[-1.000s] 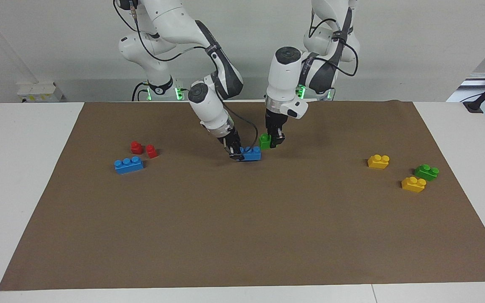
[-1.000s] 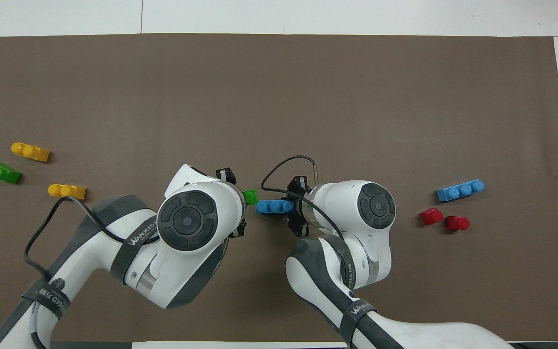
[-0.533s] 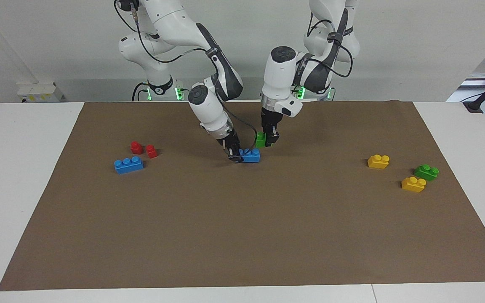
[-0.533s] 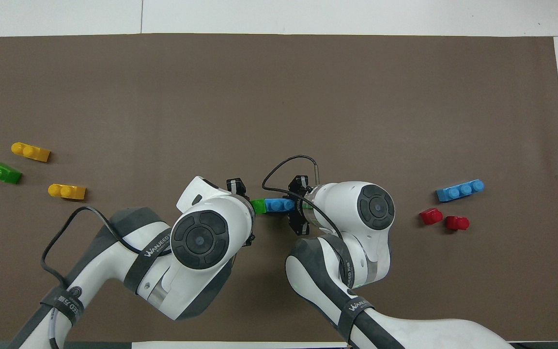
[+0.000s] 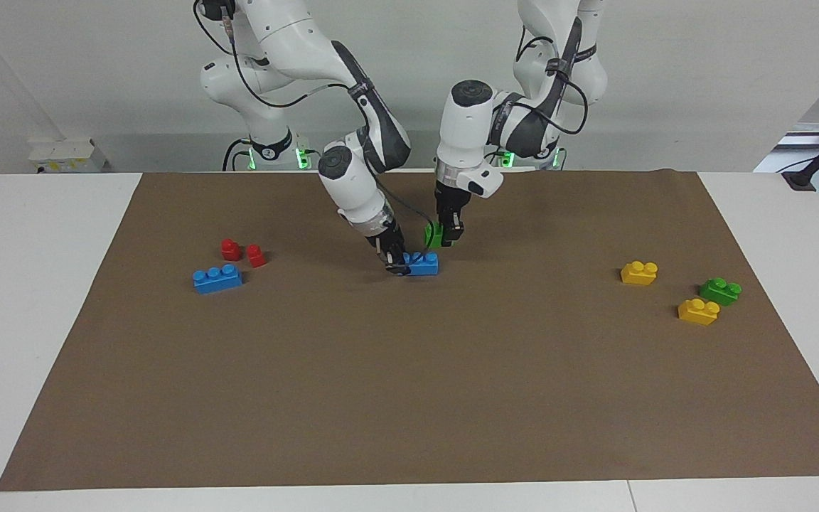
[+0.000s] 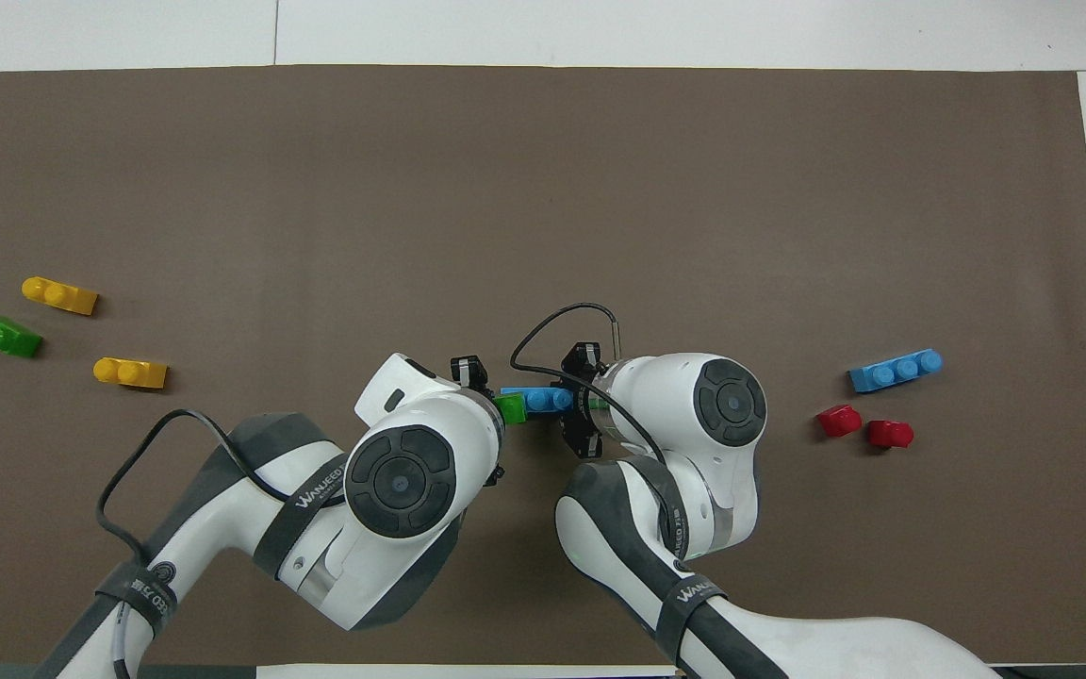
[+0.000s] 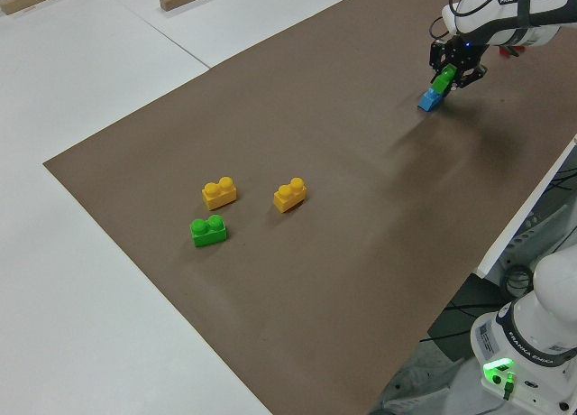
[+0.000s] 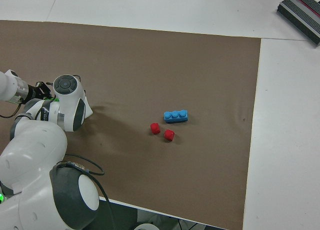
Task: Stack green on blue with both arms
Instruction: 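Press the green brick down onto the blue brick with the left gripper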
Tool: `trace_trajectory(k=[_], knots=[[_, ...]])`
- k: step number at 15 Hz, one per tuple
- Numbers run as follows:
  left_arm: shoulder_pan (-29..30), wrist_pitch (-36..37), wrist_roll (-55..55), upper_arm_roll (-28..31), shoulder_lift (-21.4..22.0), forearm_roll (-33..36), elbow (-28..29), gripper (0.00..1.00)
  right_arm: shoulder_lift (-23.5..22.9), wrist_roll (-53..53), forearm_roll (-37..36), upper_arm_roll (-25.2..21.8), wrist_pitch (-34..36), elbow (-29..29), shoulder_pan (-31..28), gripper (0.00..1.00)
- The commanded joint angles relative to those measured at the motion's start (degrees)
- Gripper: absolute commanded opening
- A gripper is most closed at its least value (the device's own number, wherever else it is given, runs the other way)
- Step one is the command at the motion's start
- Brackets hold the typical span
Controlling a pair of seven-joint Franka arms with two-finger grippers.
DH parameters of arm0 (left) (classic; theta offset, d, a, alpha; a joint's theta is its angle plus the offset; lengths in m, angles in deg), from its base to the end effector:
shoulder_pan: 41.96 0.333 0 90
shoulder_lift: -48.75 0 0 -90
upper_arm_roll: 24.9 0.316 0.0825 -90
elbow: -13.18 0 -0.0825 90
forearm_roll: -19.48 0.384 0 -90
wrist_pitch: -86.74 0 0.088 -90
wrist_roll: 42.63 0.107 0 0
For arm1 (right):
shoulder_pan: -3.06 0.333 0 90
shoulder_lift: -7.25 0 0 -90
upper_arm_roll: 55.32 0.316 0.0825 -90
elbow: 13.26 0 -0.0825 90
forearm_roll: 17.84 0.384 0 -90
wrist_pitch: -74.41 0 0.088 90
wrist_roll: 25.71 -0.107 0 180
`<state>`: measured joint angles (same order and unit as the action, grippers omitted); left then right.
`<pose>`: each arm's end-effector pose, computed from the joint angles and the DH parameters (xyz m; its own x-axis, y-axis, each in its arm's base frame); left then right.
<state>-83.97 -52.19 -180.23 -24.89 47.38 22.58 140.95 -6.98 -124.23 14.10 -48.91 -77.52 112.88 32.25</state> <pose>0.4050 -0.3644 0.3781 -0.0526 0.9939 -0.0966 0.9872 0.0664 0.1451 0.4728 0.3199 0.2865 0.0065 -0.9280 -0.3726 -0.9987 0.0127 -0.0490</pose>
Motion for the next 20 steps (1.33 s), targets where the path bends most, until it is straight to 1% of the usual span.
trace_trajectory(k=[1, 6, 10, 16, 20], knots=[[-1.5, -2.0, -2.1, 1.0, -0.5, 1.3, 0.6, 0.00, -0.1, 0.7, 1.7, 0.1, -2.2, 0.8, 0.4, 0.00], [-2.5, -2.6, -3.5, 1.0, -2.3, 2.3, -0.1, 0.00, -0.1, 0.7, 1.8, 0.1, -2.5, 1.0, 1.2, 0.00], [-3.1, -2.7, -5.0, 1.0, -3.5, 2.9, -1.7, 0.00, -0.2, 0.7, 1.8, 0.1, -2.5, 1.0, 1.4, 0.00], [-4.7, -2.3, -5.0, 1.0, -7.0, 4.0, -1.8, 0.00, -0.2, 0.7, 1.8, 0.1, -2.5, 1.0, 1.4, 0.00], [-3.8, -1.1, -4.3, 1.0, -8.0, 4.8, -3.6, 0.00, -0.2, 0.7, 1.8, 0.1, -2.5, 1.0, 1.3, 0.00]])
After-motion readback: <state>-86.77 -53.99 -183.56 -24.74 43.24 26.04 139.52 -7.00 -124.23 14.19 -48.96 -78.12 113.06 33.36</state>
